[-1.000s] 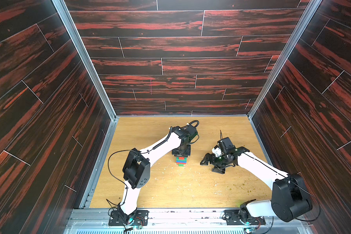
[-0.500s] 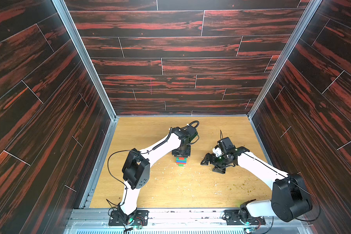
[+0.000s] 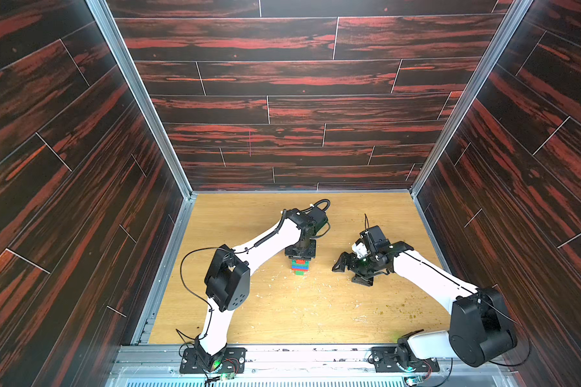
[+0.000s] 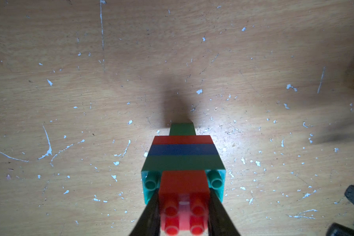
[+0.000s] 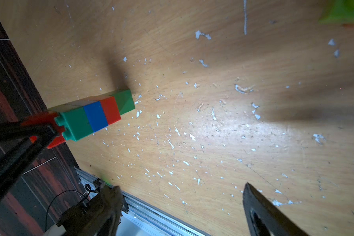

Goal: Assemble a carrot with lego
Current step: Assemble the lego brick with the lego brick.

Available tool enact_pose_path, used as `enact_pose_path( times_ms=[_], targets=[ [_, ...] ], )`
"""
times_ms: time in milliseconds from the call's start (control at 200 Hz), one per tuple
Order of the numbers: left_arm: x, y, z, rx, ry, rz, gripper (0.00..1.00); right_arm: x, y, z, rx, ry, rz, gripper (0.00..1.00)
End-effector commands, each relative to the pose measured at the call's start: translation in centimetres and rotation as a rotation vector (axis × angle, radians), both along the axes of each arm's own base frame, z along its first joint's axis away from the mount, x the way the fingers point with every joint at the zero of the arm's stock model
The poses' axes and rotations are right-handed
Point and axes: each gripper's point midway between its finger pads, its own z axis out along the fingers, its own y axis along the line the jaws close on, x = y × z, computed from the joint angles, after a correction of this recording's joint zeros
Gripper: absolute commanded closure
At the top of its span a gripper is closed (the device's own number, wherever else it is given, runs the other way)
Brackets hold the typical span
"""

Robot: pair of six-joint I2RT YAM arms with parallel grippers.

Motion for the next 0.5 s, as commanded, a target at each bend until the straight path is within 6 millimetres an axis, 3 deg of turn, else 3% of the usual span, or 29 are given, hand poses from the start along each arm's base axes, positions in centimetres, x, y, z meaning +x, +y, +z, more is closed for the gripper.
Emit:
enact_pose_path(
  times_ms=[0, 491],
  targets=[
    [-0.8, 0.5, -1.8, 0.048, 0.056, -0.004, 0.69, 0.2, 0.0, -0.1, -0.014, 0.011, 0.002, 0.06],
    [-0.4, 0.4, 0.1, 0.02, 0.007, 0.006, 0.56, 0.3, 0.0, -0.3, -0.013, 0.013, 0.005, 0.07]
  ],
)
